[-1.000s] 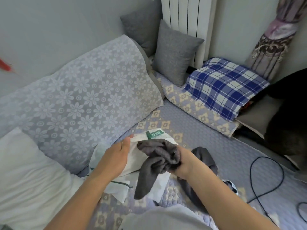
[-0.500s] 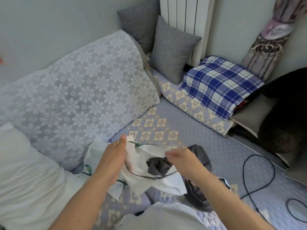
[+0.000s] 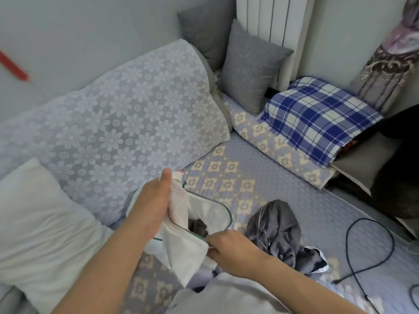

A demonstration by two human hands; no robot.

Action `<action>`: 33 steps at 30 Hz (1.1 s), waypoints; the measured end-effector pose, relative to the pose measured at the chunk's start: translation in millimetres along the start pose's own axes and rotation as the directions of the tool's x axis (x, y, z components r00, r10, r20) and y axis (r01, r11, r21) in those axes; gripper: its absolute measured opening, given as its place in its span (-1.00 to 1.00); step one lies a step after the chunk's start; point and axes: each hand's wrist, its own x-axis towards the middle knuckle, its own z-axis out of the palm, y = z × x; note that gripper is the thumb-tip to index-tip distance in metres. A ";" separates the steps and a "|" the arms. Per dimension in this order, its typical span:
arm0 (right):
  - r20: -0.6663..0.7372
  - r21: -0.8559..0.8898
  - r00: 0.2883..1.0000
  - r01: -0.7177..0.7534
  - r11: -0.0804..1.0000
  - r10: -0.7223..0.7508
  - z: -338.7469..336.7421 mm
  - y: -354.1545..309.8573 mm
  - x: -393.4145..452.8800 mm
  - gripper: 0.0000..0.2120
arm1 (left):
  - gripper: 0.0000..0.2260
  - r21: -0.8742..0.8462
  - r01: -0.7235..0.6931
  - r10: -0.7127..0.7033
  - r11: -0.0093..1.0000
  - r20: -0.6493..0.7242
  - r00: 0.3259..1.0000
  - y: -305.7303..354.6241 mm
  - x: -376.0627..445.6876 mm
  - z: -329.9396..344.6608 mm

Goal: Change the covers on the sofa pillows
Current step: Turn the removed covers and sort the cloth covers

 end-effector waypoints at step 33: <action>0.360 -0.015 0.351 -0.924 0.382 0.864 141.7 238.9 -101.9 -0.67 | -0.75 0.784 -0.054 -0.389 0.619 0.365 0.846 -153.0 75.0 50.2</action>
